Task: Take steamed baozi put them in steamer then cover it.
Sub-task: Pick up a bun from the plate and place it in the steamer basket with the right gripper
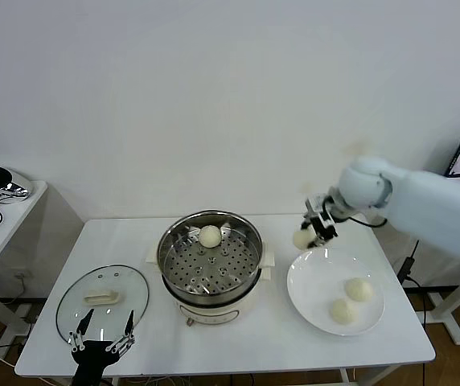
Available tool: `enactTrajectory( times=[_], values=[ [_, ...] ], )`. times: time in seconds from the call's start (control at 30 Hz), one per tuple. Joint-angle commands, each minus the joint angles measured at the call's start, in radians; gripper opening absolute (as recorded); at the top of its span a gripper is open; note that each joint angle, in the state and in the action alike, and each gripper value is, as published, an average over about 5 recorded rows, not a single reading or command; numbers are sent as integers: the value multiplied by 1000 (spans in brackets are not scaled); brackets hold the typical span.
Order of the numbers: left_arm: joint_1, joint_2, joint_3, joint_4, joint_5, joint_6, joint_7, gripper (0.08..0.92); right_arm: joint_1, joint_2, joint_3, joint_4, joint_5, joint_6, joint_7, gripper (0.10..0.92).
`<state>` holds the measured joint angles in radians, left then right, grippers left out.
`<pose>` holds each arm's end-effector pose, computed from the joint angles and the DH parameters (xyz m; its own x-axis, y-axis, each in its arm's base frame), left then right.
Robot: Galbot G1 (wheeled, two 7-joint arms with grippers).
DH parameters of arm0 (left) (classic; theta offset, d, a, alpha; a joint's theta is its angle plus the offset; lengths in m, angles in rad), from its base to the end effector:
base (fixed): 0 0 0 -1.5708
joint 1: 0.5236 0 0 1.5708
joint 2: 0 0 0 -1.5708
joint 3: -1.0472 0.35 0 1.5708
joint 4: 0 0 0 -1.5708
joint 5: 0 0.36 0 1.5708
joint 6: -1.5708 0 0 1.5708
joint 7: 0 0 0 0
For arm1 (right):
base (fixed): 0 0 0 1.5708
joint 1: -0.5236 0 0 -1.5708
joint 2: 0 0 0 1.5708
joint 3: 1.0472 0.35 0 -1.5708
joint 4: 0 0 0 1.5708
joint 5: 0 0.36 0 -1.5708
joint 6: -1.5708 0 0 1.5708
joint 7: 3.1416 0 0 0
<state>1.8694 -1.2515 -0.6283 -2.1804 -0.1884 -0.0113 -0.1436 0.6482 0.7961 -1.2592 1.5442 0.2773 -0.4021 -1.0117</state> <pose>0.1068 0.0744 -0.3015 -0.9827 -0.0423 0.1805 -0.0177 0.9905 0.1362 0.5086 -0.0001 -0.0126 -0.3093 -0.2239 0.9242 -0.8950 -0.2601 -0.3625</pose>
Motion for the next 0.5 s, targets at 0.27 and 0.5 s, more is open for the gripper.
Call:
enactTrajectory(
  times=[0.27, 0.5],
  values=[
    [-24, 4, -16, -4, -20, 5, -2, 823, 46, 512, -68, -185, 335, -143, 107, 501],
    [-20, -8, -23, -13, -21, 4, -3, 823, -66, 678, -58, -355, 316, -154, 109, 501]
  ],
)
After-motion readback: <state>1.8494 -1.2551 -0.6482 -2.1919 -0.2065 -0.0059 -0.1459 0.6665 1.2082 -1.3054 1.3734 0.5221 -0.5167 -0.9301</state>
